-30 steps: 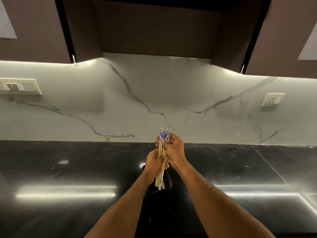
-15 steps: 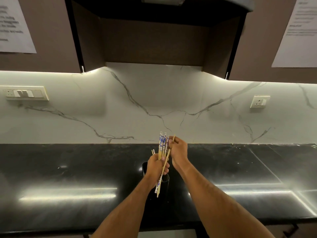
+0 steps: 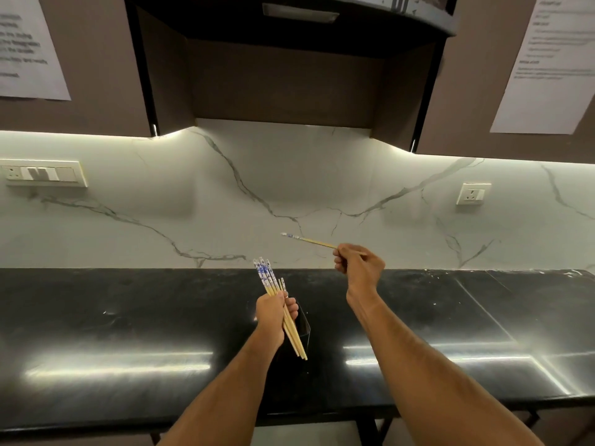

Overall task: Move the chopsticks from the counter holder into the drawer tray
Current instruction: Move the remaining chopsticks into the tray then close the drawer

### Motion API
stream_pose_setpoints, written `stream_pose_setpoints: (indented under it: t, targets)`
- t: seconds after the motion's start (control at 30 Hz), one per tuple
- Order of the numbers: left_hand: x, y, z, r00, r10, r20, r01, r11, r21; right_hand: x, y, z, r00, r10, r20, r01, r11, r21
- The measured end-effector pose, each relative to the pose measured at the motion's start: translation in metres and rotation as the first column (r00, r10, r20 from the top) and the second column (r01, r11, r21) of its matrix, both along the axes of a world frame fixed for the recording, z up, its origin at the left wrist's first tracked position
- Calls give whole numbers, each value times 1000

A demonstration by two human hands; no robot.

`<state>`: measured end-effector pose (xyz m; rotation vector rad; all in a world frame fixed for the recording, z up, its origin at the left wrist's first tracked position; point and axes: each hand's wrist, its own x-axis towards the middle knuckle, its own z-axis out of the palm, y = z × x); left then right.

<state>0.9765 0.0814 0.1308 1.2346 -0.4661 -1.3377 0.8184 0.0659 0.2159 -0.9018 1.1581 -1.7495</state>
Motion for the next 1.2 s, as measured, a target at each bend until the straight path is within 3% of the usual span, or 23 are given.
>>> stream_pose_setpoints:
  t: [0.17, 0.37, 0.47, 0.63, 0.8, 1.0, 1.2]
  targets:
    - [-13, -7, 21, 993, 8, -116, -16, 997, -70, 5, 15, -26, 956, 161, -244, -140, 985, 102]
    - [-17, -10, 31, 980, 61, -190, -81, 992, -100, 11, 27, -57, 812, 252, -527, -158, 963, 217]
    - [-16, -13, 26, 976, 137, -167, -147, 988, -47, 9, 30, -62, 759, 293, -582, -169, 951, 258]
    - [-10, -17, 17, 962, 234, -140, -230, 972, 42, 12, 31, -62, 775, 250, -580, -139, 963, 230]
    - [-11, -16, 15, 957, 176, -232, -178, 984, 12, 21, 31, -64, 585, 299, -754, -186, 954, 235]
    - [-9, -16, 16, 972, 87, -217, -94, 995, -21, 22, 31, -63, 608, 454, -651, -280, 890, 359]
    - [-8, -13, 11, 999, -23, -40, 23, 1000, -22, 17, 32, -58, 546, 612, -572, -403, 791, 461]
